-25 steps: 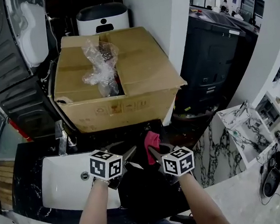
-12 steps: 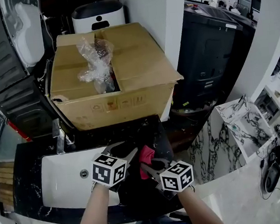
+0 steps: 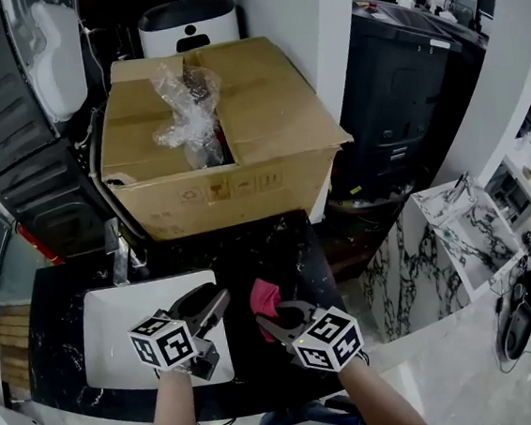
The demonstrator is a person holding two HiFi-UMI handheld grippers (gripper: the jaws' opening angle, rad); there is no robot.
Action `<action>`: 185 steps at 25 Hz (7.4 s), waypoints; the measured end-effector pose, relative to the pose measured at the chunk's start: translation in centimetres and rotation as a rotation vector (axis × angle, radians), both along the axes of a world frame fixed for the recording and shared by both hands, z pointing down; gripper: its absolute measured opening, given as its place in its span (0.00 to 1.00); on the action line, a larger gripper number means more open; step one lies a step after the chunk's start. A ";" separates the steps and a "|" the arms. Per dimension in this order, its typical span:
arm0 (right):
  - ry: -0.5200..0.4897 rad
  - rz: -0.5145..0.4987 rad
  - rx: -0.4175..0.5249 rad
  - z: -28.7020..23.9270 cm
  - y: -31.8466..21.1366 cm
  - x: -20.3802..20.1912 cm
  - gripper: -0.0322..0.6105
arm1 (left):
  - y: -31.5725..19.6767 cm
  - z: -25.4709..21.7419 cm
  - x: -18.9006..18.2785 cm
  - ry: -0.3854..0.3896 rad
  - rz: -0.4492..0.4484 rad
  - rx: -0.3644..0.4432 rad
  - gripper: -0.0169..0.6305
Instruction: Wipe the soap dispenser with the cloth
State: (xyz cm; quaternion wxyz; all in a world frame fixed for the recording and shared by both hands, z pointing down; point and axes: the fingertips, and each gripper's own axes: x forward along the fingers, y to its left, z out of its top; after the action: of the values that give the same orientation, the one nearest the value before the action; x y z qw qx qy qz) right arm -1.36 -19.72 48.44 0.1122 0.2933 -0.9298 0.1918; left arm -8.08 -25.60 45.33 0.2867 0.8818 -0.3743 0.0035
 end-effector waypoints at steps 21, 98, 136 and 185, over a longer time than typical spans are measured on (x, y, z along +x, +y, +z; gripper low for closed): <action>0.239 0.053 -0.072 2.2 0.0 0.3 0.13 | 0.4 2.7 -5.9 0.108 -0.153 -0.121 0.31; -0.062 -0.012 -0.180 -0.7 0.5 -0.2 0.13 | 4.4 1.1 -0.3 0.190 -0.320 -0.158 0.28; 0.161 0.144 -0.250 3.0 -2.8 1.0 0.13 | -0.7 3.6 -6.9 -0.217 -0.465 -0.210 0.27; -0.141 0.037 -0.228 -0.9 0.0 1.3 0.13 | 3.0 0.4 -1.5 0.342 -0.274 -0.214 0.27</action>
State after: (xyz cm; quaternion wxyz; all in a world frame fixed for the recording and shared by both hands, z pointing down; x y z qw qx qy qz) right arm -0.03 -19.70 47.57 0.0756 0.2816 -0.9020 0.3184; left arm -9.55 -22.56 45.78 0.4354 0.7752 -0.4340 -0.1454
